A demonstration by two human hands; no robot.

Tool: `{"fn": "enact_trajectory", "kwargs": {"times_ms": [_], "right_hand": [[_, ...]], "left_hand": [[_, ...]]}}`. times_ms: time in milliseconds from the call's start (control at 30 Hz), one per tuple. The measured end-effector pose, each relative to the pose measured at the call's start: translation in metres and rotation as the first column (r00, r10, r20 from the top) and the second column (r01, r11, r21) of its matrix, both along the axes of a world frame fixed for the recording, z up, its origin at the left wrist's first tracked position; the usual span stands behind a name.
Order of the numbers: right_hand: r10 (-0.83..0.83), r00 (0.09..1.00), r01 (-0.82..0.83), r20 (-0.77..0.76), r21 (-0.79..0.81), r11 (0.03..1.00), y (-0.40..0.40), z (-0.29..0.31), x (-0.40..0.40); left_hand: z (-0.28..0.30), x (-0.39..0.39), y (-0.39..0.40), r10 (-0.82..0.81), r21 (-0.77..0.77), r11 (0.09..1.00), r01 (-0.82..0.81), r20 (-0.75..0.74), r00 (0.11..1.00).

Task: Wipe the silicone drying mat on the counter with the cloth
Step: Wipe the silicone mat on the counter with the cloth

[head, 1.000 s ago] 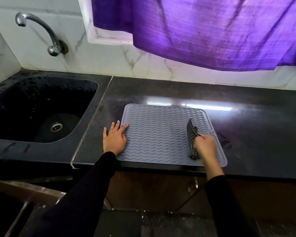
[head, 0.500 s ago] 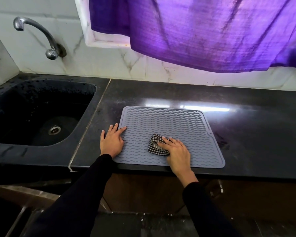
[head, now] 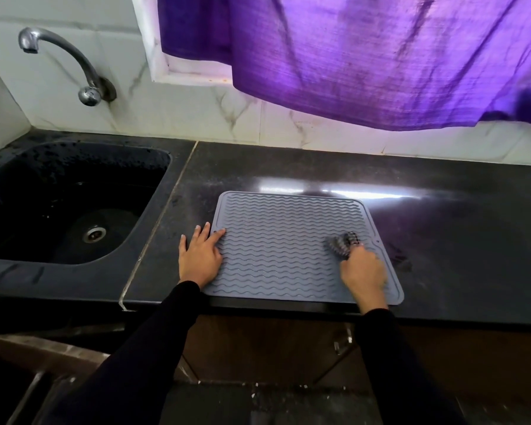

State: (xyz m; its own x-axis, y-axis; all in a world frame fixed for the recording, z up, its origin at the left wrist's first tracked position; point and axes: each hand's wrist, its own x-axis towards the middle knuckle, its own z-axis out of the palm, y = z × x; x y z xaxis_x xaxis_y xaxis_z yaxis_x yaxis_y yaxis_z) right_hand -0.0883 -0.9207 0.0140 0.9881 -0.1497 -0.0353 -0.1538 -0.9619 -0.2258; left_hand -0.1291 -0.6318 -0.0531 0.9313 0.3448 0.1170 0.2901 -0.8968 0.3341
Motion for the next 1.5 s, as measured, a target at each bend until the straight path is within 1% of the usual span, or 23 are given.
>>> {"fn": "enact_trajectory", "kwargs": {"times_ms": [67,133,200,267,300,367,400,433,500,567,667,733,800,933,1067,1133,1200,1233,1300,1333,1367,1433,1500], "right_hand": [[0.074,0.997,-0.076,-0.021,-0.167,0.983,0.011,-0.013,-0.009],[0.056,0.998,-0.060,-0.029,-0.156,0.986,0.014,-0.008,-0.013],[-0.001,0.998,0.000,-0.061,-0.008,1.000,0.014,0.010,-0.012],[-0.081,0.988,0.109,-0.131,0.226,0.968,0.007,0.025,-0.002],[-0.120,0.977,0.180,-0.179,0.371,0.911,0.004,0.033,0.003],[-0.168,0.952,0.297,-0.257,0.630,0.718,0.004,0.042,0.014],[-0.171,0.954,0.297,-0.247,0.687,0.664,0.007,0.042,0.017],[-0.149,0.972,0.234,-0.181,0.700,0.674,0.013,0.039,0.020],[-0.007,1.000,0.017,-0.019,0.605,0.796,0.031,0.028,0.023],[0.182,0.982,-0.187,0.056,0.463,0.867,0.049,0.011,0.023],[0.426,0.902,-0.430,0.068,0.075,0.900,0.066,-0.014,0.018],[0.487,0.868,-0.479,0.094,-0.097,0.873,0.071,-0.024,0.014],[0.496,0.864,-0.477,0.091,-0.172,0.862,0.070,-0.028,0.014],[0.501,0.864,-0.462,0.059,-0.306,0.833,0.061,-0.028,0.022],[0.429,0.902,-0.388,0.040,-0.359,0.849,0.052,-0.019,0.032],[0.335,0.942,-0.312,0.016,-0.323,0.894,0.050,-0.009,0.039],[0.164,0.985,-0.170,-0.054,-0.134,0.976,0.043,0.003,0.057],[0.071,0.991,-0.068,-0.114,0.034,0.997,0.038,0.010,0.068],[-0.005,0.986,0.073,-0.166,0.404,0.912,0.037,0.023,0.079],[0.009,0.992,0.058,-0.125,0.525,0.849,0.043,0.024,0.080],[0.047,0.997,-0.008,-0.057,0.560,0.828,0.053,0.024,0.076],[0.194,0.981,-0.184,0.021,0.444,0.877,0.074,0.011,0.067],[0.350,0.936,-0.350,0.037,0.203,0.915,0.091,-0.005,0.051]], "left_hand": [[0.000,0.001,0.000,0.003,-0.006,1.000,-0.003,0.005,1.000],[0.000,0.001,-0.001,0.012,-0.012,1.000,-0.011,0.020,1.000],[0.000,0.001,-0.002,0.016,-0.019,1.000,-0.015,0.031,0.999],[0.000,0.003,0.000,0.015,-0.024,1.000,-0.015,0.030,0.999],[0.000,0.003,0.000,0.014,-0.019,1.000,-0.013,0.022,1.000],[0.000,0.003,0.002,0.009,-0.010,1.000,-0.009,0.017,1.000],[0.000,0.004,0.003,0.012,-0.019,1.000,-0.012,0.022,1.000],[0.000,0.005,0.004,0.020,-0.039,0.999,-0.019,0.035,0.999],[0.003,0.009,0.007,0.042,-0.078,0.996,-0.035,0.083,0.996],[0.007,0.016,0.014,0.034,-0.044,0.999,-0.028,0.140,0.990],[0.011,0.032,0.025,-0.080,0.068,0.995,0.073,0.094,0.992],[0.007,0.040,0.031,-0.155,0.120,0.980,0.156,-0.018,0.988],[0.002,0.043,0.035,-0.164,0.106,0.979,0.175,-0.099,0.981],[-0.002,0.042,0.036,-0.147,0.082,0.985,0.152,-0.066,0.987],[-0.001,0.043,0.036,-0.138,0.058,0.988,0.141,-0.042,0.990],[-0.002,0.043,0.035,-0.134,0.046,0.990,0.136,-0.035,0.990],[-0.002,0.043,0.035,-0.126,0.033,0.991,0.126,-0.005,0.992],[-0.003,0.043,0.035,-0.123,0.028,0.992,0.122,0.007,0.992],[-0.003,0.043,0.033,-0.116,0.029,0.993,0.116,0.016,0.993],[-0.003,0.043,0.033,-0.111,0.034,0.993,0.110,0.014,0.994],[-0.003,0.043,0.033,-0.106,0.035,0.994,0.106,0.013,0.994],[-0.003,0.043,0.033,-0.099,0.034,0.995,0.098,0.012,0.995],[-0.002,0.044,0.033,-0.100,0.047,0.994,0.099,0.006,0.995]]}}
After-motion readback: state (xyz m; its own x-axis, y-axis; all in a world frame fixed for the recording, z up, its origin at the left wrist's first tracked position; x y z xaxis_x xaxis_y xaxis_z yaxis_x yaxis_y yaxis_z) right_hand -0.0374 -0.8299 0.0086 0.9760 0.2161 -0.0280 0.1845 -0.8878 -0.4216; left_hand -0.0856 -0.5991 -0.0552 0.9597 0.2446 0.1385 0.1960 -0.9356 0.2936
